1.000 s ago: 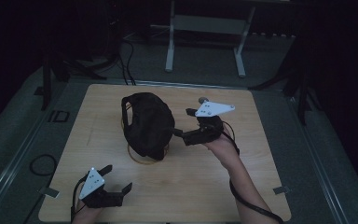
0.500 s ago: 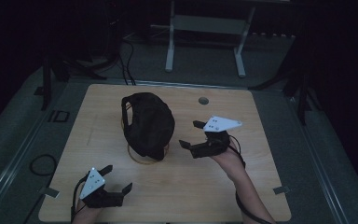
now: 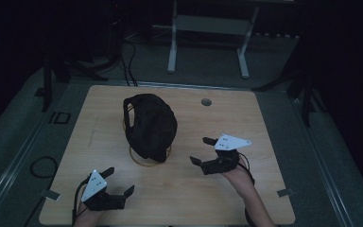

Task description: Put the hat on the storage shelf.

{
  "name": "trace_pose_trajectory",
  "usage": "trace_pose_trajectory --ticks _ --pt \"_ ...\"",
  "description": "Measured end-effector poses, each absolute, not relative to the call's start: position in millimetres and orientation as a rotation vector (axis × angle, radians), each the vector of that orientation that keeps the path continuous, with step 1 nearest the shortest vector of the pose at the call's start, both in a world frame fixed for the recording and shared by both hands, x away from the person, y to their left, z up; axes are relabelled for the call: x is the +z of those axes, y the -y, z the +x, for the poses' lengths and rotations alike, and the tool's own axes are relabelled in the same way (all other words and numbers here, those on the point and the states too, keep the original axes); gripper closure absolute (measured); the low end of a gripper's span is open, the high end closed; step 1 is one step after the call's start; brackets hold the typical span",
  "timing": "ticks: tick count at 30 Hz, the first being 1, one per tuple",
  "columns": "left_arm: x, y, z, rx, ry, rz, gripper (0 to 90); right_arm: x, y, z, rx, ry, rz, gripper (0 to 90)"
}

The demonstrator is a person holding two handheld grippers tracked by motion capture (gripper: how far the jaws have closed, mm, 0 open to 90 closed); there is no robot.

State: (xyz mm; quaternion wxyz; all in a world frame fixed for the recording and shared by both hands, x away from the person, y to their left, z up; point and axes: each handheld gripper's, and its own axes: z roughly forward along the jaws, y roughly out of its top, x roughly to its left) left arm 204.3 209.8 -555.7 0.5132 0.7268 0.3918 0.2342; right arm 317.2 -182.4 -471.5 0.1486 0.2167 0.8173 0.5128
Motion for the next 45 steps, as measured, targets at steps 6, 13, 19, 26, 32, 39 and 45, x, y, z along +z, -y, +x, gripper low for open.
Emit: trace_pose_trajectory --ticks 6,13,19,26,32,39,45 --pt "-556 -210 204 0.562 -0.941 1.749 1.0 -489 191 311 1.458 -2.364 0.651 14.3" --pt "-556 -210 204 0.562 -0.943 1.748 1.0 -512 203 305 1.446 -2.378 0.703 14.3" --pt "-556 -210 204 0.563 -0.940 1.755 1.0 -524 213 300 1.428 -2.381 0.723 14.4" --pt "-556 -209 204 0.563 -0.939 1.756 1.0 -536 226 291 1.391 -2.404 0.745 14.4" --pt "-556 -209 204 0.562 -0.941 1.757 1.0 -542 240 283 1.418 -2.390 0.707 14.4" --pt "-556 -209 204 0.562 -0.942 1.757 1.0 -545 255 278 1.377 -2.392 0.722 14.5" --pt "-556 -209 204 0.562 -0.940 1.760 1.0 -548 265 273 1.332 -2.375 0.734 14.5"
